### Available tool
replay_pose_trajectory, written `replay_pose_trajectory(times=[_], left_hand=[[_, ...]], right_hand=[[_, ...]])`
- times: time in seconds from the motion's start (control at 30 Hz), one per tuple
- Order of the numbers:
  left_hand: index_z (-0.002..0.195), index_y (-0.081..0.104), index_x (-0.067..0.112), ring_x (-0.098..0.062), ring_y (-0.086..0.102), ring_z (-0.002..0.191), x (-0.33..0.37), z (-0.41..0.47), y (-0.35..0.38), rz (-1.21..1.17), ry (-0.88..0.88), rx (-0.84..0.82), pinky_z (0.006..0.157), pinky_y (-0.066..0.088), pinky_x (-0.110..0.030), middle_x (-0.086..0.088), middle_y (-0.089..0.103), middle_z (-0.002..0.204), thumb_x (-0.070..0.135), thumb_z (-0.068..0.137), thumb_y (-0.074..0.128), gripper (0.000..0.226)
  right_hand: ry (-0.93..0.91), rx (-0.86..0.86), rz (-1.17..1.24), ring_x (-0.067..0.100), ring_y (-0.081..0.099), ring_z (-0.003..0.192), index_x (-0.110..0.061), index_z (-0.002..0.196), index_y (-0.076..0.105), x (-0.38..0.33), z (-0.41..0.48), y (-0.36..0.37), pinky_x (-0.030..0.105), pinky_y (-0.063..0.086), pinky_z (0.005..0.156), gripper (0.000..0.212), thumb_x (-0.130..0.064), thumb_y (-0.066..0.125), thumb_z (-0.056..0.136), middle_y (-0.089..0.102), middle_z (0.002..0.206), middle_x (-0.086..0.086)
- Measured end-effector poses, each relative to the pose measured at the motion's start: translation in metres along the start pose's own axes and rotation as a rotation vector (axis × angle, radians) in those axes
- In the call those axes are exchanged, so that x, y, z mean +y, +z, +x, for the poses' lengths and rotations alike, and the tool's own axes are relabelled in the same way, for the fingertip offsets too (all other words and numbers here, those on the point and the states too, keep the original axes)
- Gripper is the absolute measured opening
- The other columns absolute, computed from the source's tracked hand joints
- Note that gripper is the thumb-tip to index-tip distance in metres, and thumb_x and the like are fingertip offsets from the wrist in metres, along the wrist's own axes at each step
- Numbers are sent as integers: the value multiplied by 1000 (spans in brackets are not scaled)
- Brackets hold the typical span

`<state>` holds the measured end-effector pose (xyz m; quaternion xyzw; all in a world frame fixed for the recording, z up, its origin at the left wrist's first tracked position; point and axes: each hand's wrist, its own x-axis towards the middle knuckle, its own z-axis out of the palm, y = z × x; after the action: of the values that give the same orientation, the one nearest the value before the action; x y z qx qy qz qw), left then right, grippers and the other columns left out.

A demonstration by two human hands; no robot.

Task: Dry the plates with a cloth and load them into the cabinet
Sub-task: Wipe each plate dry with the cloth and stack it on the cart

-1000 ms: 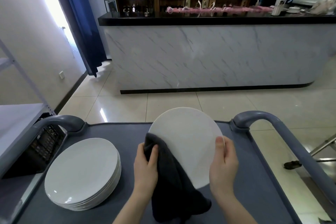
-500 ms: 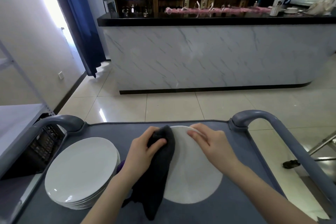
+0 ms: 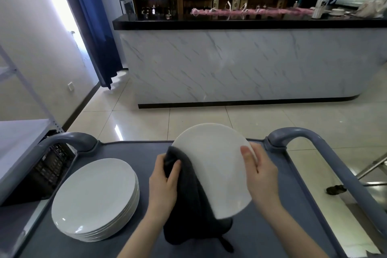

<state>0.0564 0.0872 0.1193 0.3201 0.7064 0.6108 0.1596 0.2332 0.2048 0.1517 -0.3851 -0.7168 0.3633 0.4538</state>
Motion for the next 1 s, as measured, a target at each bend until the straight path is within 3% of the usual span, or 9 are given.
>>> replay_pose_trajectory(times=[0.13, 0.2, 0.33, 0.47, 0.53, 0.7, 0.8, 0.9, 1.0], left_hand=[[97, 56, 44, 11, 62, 89, 13, 14, -6, 194, 190, -303, 73, 42, -4, 31, 67, 93, 19, 90, 67, 28], [96, 54, 47, 8, 63, 88, 15, 15, -3, 263, 251, -387, 73, 43, -7, 30, 67, 91, 21, 89, 69, 30], [98, 60, 41, 7, 62, 90, 12, 14, -1, 101, 151, -125, 74, 44, -8, 25, 68, 92, 20, 91, 65, 22], [97, 59, 34, -9, 64, 93, -2, -1, 14, -129, -164, 90, 78, 49, -30, 15, 69, 89, 30, 97, 56, 6], [99, 59, 31, -16, 65, 96, -5, -13, 24, -276, -273, 127, 81, 51, -35, 9, 69, 91, 32, 98, 55, 4], [95, 61, 40, -14, 65, 98, -6, -7, 6, -267, -166, 107, 82, 49, -29, 10, 70, 93, 21, 99, 55, 21], [98, 59, 47, 2, 63, 93, 5, 2, -15, -41, 54, -42, 76, 46, -10, 19, 69, 96, 15, 97, 57, 32], [99, 60, 45, 4, 63, 91, 17, 13, -25, 131, 172, -248, 73, 43, -6, 22, 69, 93, 14, 94, 62, 31], [98, 61, 42, 2, 64, 89, 24, 17, -28, 162, 175, -343, 71, 44, -6, 20, 69, 91, 17, 93, 64, 25]], right_hand=[[-160, -410, -194, 19, 51, 54, -38, 97, 58, -1, 16, -12, 27, 39, 52, 28, -62, 42, 95, 57, 62, 7], [-205, -476, -222, 15, 55, 56, -35, 99, 60, -3, 15, -8, 28, 43, 59, 28, -58, 44, 95, 60, 64, 2], [-129, -208, -57, 10, 55, 57, -34, 96, 67, -4, 4, -4, 24, 43, 57, 18, -42, 51, 97, 65, 69, -4], [111, 196, 163, -2, 49, 60, -34, 81, 61, -9, -10, 18, 10, 39, 57, 23, -37, 49, 102, 60, 68, -16], [185, 286, 197, -4, 52, 64, -33, 83, 57, -11, -15, 30, 8, 41, 60, 23, -38, 46, 103, 61, 73, -21], [173, 74, 138, -1, 53, 63, -33, 89, 56, 3, -13, 13, 23, 44, 60, 15, -40, 49, 100, 64, 76, -12], [148, -123, 129, 5, 56, 61, -43, 94, 59, -4, 7, -2, 26, 45, 59, 21, -59, 51, 85, 68, 78, -3], [-39, -427, -83, 15, 59, 65, -46, 99, 60, -10, 19, -3, 25, 45, 57, 30, -69, 46, 85, 67, 78, 1], [-123, -386, -69, 21, 55, 62, -38, 94, 63, -8, 11, 1, 26, 39, 54, 32, -63, 44, 92, 63, 71, 2]])
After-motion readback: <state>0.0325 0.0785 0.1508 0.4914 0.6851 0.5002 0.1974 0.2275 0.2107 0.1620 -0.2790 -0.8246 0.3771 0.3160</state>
